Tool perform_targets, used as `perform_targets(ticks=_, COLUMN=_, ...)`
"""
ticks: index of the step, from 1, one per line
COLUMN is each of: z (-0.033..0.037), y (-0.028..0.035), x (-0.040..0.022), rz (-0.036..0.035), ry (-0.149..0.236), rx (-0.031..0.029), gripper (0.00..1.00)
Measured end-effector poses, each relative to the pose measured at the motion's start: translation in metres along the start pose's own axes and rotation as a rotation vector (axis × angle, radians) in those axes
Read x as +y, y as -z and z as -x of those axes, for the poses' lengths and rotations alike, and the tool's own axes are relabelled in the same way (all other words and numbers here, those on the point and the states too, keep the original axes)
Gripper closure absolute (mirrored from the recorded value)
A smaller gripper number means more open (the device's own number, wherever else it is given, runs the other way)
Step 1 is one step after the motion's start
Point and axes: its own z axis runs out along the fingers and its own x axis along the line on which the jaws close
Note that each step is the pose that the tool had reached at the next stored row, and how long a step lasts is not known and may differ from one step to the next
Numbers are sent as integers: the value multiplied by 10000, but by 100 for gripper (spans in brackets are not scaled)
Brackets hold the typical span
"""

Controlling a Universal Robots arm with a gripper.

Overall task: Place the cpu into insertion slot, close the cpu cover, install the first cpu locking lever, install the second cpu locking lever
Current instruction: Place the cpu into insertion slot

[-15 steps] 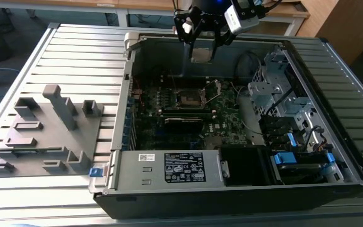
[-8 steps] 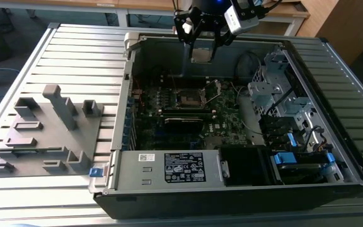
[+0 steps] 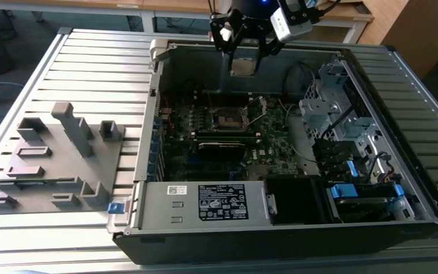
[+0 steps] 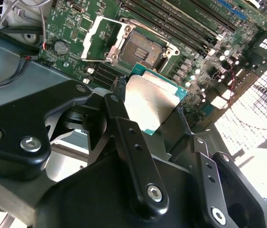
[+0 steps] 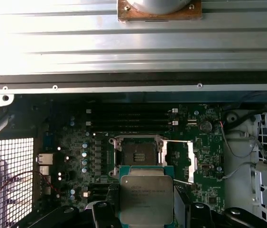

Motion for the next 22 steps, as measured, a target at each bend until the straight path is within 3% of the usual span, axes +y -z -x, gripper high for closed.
perform_targets(ticks=22, z=1, y=-50, x=-4, rz=-6, ry=0, rx=0, gripper=46)
